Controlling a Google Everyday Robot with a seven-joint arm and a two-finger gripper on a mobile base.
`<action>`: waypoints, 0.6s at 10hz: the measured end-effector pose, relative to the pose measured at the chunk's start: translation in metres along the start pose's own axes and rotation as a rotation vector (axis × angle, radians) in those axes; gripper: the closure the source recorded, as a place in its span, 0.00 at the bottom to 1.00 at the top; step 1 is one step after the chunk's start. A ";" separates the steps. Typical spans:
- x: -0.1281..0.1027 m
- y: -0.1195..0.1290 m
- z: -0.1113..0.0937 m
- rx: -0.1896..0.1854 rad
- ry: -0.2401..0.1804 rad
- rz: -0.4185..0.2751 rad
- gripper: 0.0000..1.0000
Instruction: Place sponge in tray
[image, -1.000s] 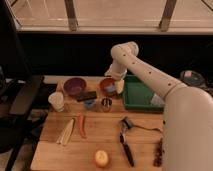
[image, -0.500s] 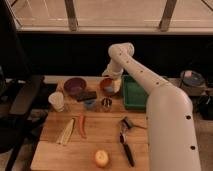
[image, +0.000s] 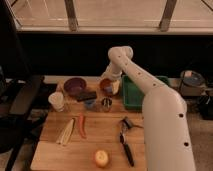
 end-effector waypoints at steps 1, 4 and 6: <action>0.000 -0.001 0.003 0.000 -0.003 -0.001 0.20; 0.002 -0.001 0.012 -0.008 -0.006 -0.002 0.40; 0.004 0.002 0.008 -0.003 0.006 -0.012 0.59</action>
